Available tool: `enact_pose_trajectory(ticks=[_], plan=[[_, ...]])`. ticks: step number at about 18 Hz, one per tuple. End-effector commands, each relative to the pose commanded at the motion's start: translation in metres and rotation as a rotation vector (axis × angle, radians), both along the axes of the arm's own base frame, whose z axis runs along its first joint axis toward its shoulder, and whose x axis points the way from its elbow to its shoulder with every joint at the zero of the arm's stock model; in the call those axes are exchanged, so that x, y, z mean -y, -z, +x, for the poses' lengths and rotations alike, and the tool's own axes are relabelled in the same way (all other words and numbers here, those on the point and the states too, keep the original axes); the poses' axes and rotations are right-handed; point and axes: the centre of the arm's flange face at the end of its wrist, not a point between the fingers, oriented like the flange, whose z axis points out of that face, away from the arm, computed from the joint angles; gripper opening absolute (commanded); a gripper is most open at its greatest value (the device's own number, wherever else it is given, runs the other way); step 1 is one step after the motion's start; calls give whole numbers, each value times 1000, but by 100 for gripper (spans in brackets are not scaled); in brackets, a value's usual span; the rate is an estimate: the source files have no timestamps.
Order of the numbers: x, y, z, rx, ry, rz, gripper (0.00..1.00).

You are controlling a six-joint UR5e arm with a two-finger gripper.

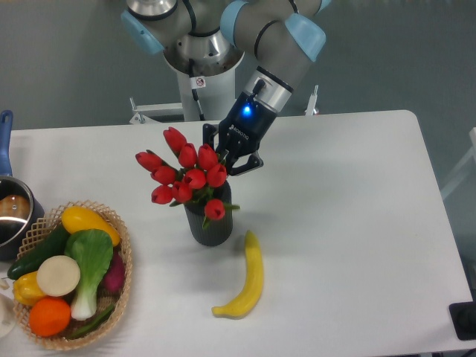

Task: Pick up the flowers from the vase
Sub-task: 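Close the gripper around the tulip stems at the vase mouth, then lift the gripped tulips straight up out of the dark vase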

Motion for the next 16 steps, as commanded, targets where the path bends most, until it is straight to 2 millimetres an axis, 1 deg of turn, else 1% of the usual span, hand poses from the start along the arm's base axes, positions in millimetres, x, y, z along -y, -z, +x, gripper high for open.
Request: enact_pose_trajectory(ticks=[3, 5, 7, 10, 13, 16], plan=[[3, -23, -3, -10, -30, 17, 0], [1, -42, -4, 37, -64, 44, 0], [-2, -65, -10, 74, -101, 64, 0], [-4, -92, -17, 106, -142, 80, 0], [-4, -114, -14, 122, -161, 103, 0], [9, -139, -9, 126, -191, 138, 0]])
